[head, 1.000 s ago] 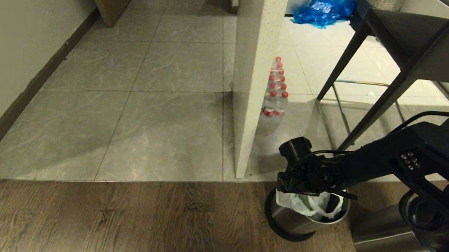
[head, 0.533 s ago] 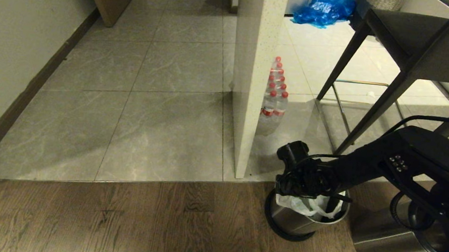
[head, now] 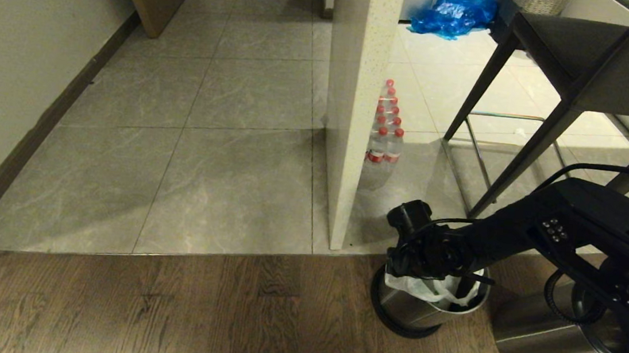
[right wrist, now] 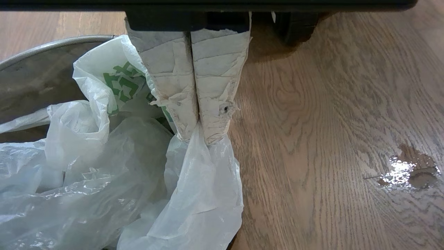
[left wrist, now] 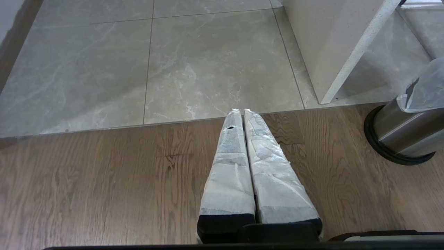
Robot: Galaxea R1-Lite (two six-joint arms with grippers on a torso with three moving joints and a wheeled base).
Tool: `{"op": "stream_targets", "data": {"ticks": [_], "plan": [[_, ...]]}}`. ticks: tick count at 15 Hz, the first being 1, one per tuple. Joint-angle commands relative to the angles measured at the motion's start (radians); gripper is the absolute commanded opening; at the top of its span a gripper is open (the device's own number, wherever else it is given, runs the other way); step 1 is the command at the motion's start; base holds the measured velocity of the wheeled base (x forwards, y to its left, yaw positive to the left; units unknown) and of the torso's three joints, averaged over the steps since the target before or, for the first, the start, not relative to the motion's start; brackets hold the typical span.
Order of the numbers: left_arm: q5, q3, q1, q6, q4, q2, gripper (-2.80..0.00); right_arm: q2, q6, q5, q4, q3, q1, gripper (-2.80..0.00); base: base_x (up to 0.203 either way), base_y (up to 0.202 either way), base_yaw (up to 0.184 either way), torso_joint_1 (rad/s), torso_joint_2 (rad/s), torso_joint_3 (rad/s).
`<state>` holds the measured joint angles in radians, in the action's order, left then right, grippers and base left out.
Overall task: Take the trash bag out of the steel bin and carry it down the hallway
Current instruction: Pick up the trash bag
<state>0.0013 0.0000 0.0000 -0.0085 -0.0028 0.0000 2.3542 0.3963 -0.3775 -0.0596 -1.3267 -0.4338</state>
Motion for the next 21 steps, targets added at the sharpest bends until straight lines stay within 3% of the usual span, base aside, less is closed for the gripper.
{"op": "stream_targets", "data": {"ticks": [1,5,21], "plan": [[0.0,0.0,0.0,-0.001,0.0,-0.002,-2.8,-0.012,0.001,-0.003,0.002,0.004,0.0,-2.8,0.0,0.0,0.0,0.0,0.0,0.0],[0.0,0.0,0.0,-0.001,0.0,-0.002,-2.8,-0.084,-0.004,-0.016,0.026,0.033,0.001,-2.8,0.0,0.0,0.0,0.0,0.0,0.0],[0.0,0.0,0.0,-0.001,0.0,-0.002,-2.8,-0.129,-0.025,-0.2,0.061,0.167,0.058,-2.8,0.0,0.0,0.0,0.0,0.0,0.0]]}}
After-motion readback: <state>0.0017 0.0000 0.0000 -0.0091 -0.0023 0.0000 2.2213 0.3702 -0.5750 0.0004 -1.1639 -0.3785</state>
